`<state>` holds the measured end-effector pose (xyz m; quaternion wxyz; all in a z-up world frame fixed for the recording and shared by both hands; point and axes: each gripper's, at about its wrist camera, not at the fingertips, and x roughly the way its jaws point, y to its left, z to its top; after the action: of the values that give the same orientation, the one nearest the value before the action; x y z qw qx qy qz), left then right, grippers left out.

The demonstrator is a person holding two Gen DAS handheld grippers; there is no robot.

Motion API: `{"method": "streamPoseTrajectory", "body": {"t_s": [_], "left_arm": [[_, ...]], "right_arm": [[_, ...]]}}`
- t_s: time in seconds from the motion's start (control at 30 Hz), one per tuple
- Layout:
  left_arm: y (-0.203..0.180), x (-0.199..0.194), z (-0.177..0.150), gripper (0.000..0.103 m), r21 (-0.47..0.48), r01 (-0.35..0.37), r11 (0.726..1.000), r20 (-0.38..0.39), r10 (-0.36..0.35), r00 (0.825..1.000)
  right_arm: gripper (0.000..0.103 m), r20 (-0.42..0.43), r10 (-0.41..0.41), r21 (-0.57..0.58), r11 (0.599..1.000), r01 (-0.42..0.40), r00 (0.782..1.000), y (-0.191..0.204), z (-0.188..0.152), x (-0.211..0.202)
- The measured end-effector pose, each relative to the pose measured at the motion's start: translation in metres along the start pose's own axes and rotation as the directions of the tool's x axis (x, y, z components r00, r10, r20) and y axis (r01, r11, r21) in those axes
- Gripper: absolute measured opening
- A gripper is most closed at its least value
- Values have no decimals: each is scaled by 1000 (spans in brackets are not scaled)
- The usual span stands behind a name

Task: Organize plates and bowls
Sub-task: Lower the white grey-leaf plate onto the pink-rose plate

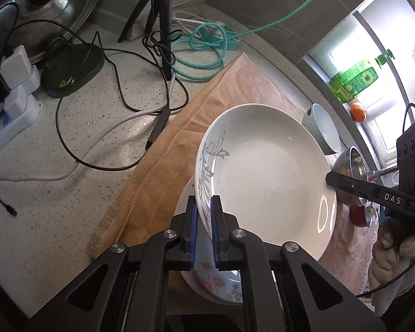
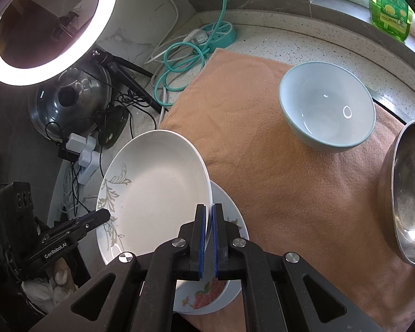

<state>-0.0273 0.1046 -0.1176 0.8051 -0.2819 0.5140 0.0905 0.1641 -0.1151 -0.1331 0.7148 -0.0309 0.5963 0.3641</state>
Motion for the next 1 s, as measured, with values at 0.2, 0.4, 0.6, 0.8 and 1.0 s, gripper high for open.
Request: {"method": "streamPoseTrajectory", "body": {"t_s": [0.2,0.4,0.6,0.8,1.0], "left_arm": [[0,1,-9,7,12,3,1000,-16,-2,1000],[0,2,-16,7,21,0,1000,-27,0,1000],[0,2,-22,7,34,-5,999,-34,6,999],[-1,2,-26,7,41,-7,999,-37,9,999],[-2,3,-28,7,50,-10,999,-39,12,999]], "right_arm": [[4,12,-5,12,1000,5,1000,-1,-12,-3],[5,14,-8,25,1000,8,1000,-3,-25,-3],[5,1,-5,50,999,5,1000,-8,-36,5],[4,-2,-3,68,998,3,1000,-12,-45,8],[5,0,-5,75,997,5,1000,-14,-50,9]]}}
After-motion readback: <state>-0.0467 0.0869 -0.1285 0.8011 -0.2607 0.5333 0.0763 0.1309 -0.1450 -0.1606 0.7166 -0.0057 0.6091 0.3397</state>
